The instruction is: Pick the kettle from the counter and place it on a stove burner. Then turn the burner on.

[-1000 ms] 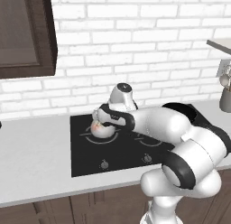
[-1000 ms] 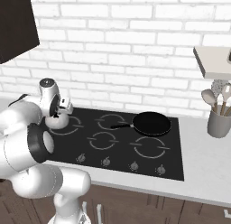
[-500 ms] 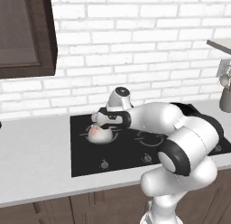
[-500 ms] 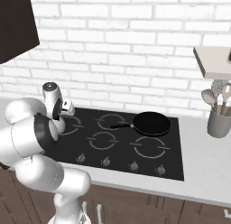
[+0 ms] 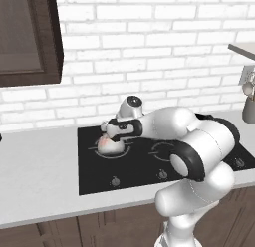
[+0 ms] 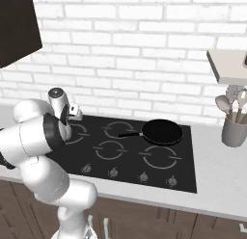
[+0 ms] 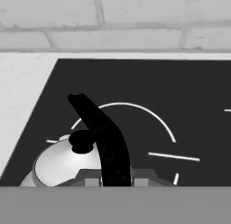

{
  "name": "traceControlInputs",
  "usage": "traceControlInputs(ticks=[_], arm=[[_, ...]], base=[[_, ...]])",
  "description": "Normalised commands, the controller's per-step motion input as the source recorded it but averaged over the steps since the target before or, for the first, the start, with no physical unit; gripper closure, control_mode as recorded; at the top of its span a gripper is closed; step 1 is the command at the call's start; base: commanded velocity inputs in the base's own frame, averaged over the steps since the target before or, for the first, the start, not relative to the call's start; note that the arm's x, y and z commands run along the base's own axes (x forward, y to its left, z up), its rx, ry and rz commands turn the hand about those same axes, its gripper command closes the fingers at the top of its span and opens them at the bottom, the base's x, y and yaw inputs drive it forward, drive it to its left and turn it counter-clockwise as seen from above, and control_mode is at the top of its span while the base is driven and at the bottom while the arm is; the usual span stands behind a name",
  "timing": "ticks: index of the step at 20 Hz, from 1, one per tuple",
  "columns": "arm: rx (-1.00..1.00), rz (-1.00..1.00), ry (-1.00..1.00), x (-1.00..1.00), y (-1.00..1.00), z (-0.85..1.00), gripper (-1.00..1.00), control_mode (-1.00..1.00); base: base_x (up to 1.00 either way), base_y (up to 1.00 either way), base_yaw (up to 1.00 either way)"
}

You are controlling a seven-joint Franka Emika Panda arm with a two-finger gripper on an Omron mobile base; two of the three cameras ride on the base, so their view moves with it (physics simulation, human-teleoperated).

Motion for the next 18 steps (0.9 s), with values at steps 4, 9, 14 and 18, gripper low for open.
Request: traceControlInputs(ticks=[4, 9, 14, 18], arm=[[-0.05, -0.04, -0.37, 0.00, 0.00, 0.04, 1.00, -1.00], [-0.07, -0.03, -0.43, 0.00, 0.00, 0.08, 1.00, -1.00], [-0.03, -0.03, -0.18, 0.00, 0.07, -0.05, 1.00, -1.00], [0.00, -0.02, 0.00, 0.00, 0.22, -0.24, 1.00, -1.00]], base=[[0.00, 0.00, 0.00], [0.00, 0.00, 0.00], [0.00, 0.00, 0.00], [0.00, 0.00, 0.00]])
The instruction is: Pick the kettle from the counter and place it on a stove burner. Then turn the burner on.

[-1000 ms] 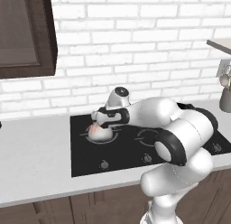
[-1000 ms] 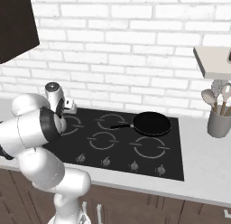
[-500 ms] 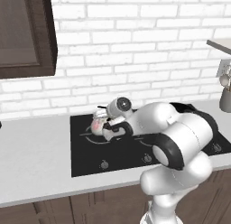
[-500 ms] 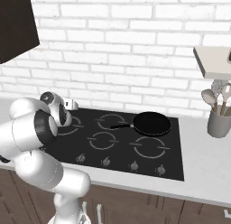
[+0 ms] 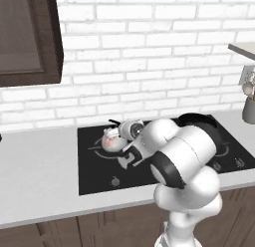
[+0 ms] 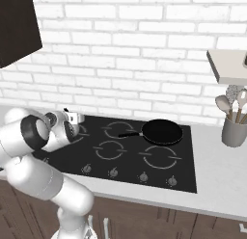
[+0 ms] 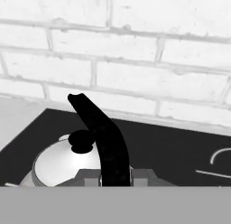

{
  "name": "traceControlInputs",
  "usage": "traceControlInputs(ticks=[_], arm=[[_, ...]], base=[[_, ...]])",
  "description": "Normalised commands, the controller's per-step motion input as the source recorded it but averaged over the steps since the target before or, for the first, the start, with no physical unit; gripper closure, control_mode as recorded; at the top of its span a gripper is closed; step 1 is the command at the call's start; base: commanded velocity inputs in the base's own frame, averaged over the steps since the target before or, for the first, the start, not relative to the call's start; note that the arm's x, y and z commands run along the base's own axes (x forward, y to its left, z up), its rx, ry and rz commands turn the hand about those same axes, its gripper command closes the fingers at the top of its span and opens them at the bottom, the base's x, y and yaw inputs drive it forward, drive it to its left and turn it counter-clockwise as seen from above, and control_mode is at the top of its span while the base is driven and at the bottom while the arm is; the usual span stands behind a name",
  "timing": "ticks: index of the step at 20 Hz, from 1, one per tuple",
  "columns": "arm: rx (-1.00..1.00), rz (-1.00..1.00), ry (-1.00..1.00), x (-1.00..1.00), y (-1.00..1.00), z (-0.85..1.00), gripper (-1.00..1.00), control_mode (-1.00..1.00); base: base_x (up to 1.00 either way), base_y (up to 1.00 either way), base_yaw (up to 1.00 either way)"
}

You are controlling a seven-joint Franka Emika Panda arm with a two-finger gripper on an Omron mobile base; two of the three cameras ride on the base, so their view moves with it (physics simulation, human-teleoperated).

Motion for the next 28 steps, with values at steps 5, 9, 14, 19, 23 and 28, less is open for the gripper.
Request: traceControlInputs(ticks=[5, 9, 14, 19, 23, 28], arm=[[0.00, -0.02, 0.01, 0.00, 0.19, -0.12, 1.00, -1.00], [0.00, -0.04, 0.00, 0.02, 0.03, -0.01, -1.00, -1.00], [0.00, -0.04, 0.00, -0.07, 0.00, 0.18, -1.00, -1.00], [0.00, -0.05, 0.02, -0.08, 0.00, 0.21, -1.00, -1.00], [0.00, -0.04, 0.02, -0.08, 0.00, 0.28, -1.00, -1.00], [0.00, -0.02, 0.00, 0.00, 0.02, 0.29, -1.00, -1.00]], base=[[0.00, 0.00, 0.00], [0.00, 0.00, 0.00], [0.00, 0.00, 0.00], [0.00, 0.00, 0.00], [0.00, 0.00, 0.00], [0.00, 0.00, 0.00]])
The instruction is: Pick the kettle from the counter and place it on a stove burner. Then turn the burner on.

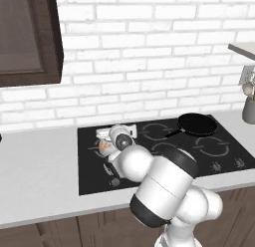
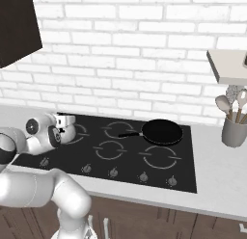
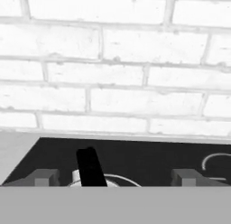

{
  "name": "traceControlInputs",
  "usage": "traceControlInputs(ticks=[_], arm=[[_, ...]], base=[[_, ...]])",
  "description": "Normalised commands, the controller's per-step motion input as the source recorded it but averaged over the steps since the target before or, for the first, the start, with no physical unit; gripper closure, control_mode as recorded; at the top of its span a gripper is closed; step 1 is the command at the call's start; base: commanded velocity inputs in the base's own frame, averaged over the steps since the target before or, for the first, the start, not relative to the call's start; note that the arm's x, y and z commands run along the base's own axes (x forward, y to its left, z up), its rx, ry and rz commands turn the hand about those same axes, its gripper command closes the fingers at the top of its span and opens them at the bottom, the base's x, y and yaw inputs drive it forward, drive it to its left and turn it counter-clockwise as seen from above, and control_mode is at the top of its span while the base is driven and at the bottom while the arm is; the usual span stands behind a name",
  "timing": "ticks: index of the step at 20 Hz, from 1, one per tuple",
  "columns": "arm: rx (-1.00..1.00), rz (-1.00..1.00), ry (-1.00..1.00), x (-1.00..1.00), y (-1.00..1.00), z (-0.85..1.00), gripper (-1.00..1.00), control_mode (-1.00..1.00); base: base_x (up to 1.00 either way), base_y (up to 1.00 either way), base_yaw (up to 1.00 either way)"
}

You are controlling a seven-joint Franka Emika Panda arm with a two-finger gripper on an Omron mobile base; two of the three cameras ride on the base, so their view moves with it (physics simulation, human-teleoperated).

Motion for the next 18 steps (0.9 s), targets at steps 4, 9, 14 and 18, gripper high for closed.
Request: traceControlInputs(ticks=[4, 9, 14, 18], arm=[[0.00, 0.00, 0.00, 0.01, 0.14, 0.24, -1.00, -1.00], [0.00, 0.00, 0.00, 0.08, 0.18, 0.39, -1.00, -1.00], [0.00, 0.00, 0.07, -0.36, 0.01, 0.33, -1.00, -1.00], [0.01, 0.00, 0.25, -0.81, 0.00, 0.02, -1.00, -1.00]], base=[[0.00, 0.00, 0.00], [0.00, 0.00, 0.00], [0.00, 0.00, 0.00], [0.00, 0.00, 0.00]])
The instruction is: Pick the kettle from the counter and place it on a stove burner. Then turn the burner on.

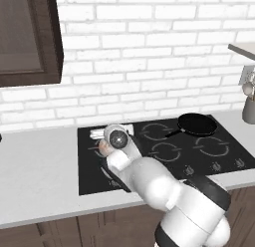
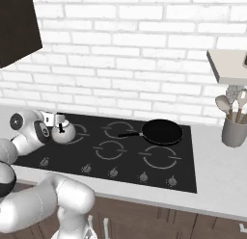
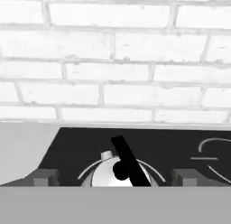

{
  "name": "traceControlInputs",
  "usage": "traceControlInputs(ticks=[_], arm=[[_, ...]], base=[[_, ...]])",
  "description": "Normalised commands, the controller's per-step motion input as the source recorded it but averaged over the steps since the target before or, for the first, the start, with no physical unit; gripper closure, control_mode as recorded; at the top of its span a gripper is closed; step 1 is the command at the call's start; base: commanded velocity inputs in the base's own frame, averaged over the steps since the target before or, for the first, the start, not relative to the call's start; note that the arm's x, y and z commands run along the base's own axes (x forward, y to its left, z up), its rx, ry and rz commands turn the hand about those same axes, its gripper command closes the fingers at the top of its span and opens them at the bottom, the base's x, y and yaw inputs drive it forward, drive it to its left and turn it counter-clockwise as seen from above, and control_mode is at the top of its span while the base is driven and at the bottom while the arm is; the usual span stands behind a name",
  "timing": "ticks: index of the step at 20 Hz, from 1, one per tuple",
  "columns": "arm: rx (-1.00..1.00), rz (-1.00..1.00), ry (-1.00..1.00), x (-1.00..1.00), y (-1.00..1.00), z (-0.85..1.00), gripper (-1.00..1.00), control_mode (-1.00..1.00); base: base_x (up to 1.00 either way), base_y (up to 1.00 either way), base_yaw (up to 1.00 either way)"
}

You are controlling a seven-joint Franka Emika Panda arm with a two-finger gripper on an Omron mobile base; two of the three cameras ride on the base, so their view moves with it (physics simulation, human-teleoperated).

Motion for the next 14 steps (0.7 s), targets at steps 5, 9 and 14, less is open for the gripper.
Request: traceControlInputs(ticks=[5, 9, 14], arm=[[0.11, 0.00, 0.33, -0.80, 0.00, 0.20, -1.00, -1.00], [0.12, 0.00, 0.38, -0.64, 0.00, 0.26, -1.00, -1.00], [0.01, 0.00, 0.41, -0.44, 0.07, 0.02, -1.00, -1.00]], base=[[0.00, 0.00, 0.00], [0.00, 0.00, 0.00], [0.00, 0.00, 0.00]])
